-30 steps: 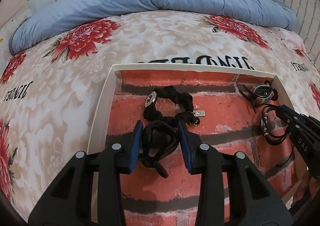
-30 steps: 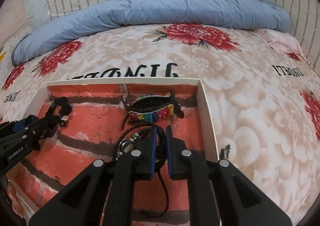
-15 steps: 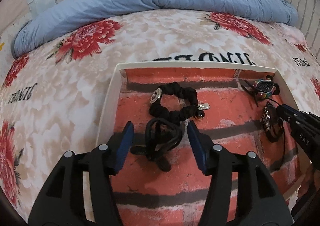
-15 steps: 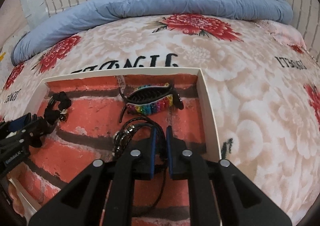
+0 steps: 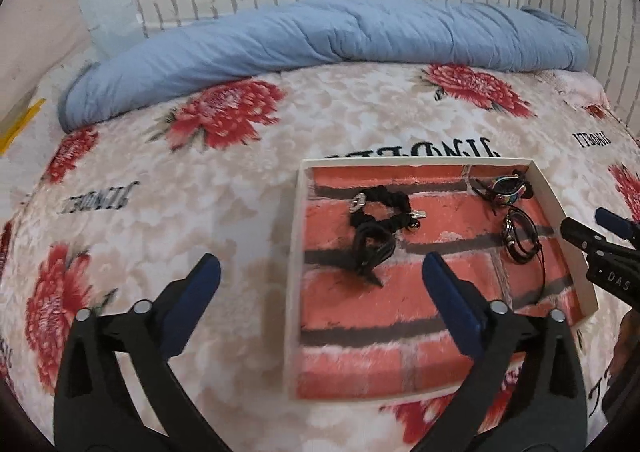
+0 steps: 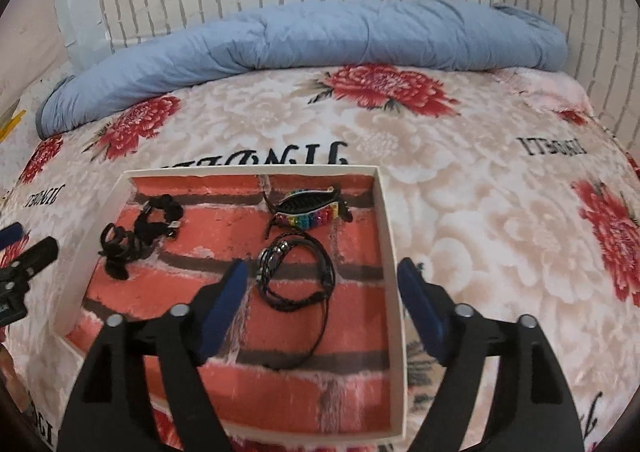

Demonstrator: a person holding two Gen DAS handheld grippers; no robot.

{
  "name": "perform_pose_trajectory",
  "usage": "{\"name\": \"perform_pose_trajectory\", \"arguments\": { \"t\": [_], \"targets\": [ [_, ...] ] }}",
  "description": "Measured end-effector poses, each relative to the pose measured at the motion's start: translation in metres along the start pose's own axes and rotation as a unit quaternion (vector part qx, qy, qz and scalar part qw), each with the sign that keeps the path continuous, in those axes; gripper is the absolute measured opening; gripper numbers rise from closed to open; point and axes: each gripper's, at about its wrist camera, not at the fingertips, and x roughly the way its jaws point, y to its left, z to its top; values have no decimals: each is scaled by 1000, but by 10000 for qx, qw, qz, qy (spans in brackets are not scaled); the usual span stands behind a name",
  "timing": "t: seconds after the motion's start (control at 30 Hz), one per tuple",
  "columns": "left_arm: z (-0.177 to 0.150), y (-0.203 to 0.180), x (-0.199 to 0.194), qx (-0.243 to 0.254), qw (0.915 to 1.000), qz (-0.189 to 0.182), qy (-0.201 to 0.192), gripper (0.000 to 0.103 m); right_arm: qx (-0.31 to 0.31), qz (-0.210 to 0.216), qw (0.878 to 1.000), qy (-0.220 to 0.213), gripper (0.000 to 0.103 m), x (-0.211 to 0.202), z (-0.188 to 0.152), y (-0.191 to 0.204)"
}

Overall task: Organize jewelry
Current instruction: 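Open the left tool over the tray while the right tool releases the cord bracelet, then withdraw both tools from the tray toward the remaining items on the bedspread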

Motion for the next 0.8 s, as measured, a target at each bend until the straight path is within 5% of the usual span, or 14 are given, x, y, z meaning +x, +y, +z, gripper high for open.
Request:
{"name": "perform_pose_trajectory", "arguments": {
  "t": [0.8],
  "targets": [
    [-96, 95, -107, -587, 9978, 293, 28, 98, -502, -361, 9980, -91, 88, -98, -79, 32]
  ]
}}
